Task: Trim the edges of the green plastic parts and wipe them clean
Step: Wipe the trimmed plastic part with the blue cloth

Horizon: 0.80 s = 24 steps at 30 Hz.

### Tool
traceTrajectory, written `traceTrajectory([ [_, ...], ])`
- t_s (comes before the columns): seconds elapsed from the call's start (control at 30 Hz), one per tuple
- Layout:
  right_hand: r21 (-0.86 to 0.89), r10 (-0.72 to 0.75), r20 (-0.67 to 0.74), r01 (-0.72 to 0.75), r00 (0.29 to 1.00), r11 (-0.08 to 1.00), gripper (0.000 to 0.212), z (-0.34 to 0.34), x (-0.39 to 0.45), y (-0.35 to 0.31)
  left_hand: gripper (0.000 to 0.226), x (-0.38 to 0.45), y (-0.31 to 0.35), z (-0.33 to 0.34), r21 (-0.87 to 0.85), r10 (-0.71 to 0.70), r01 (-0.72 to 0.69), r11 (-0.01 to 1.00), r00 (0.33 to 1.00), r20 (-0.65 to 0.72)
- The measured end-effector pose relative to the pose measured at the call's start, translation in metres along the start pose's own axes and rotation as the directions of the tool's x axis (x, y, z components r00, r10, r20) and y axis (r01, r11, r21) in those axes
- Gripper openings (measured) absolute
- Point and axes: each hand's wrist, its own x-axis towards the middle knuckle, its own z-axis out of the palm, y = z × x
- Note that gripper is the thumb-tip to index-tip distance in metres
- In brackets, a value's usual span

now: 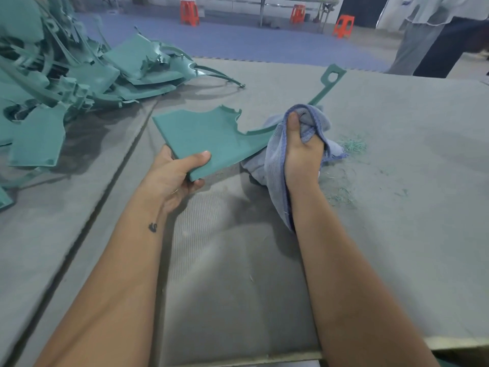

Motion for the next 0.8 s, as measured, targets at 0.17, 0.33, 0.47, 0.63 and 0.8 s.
traceTrajectory([
  [0.17,0.137,0.012,-0.167,0.011,0.986,0.991,0.015,-0.005,0.009,-0.005,0.033,0.001,0.001,-0.008,0.023,-0.028,0.026,0.999,0.998,0.048],
  [0.33,0.256,0.026,-0.338,0.065,0.941,0.964,0.037,-0.022,0.02,-0.006,0.037,-0.001,-0.004,-0.011,0.132,-0.042,0.031,0.991,0.996,0.075],
  [0.47,0.234,0.06,-0.334,0.021,0.941,0.972,0.016,-0.019,0.022,-0.005,0.032,0.0,-0.01,-0.001,0.116,0.007,-0.013,0.993,0.999,0.053],
  [0.63,-0.038,0.012,0.024,-0.011,1.0,0.999,0.042,0.004,-0.003,0.0,0.021,-0.001,-0.019,0.025,-0.069,0.047,-0.044,0.997,0.998,0.044],
  [0.8,-0.19,0.116,0.398,-0.042,0.91,0.981,0.024,0.037,-0.032,0.006,0.026,0.0,-0.024,0.037,-0.144,0.197,-0.193,0.971,0.98,0.013],
])
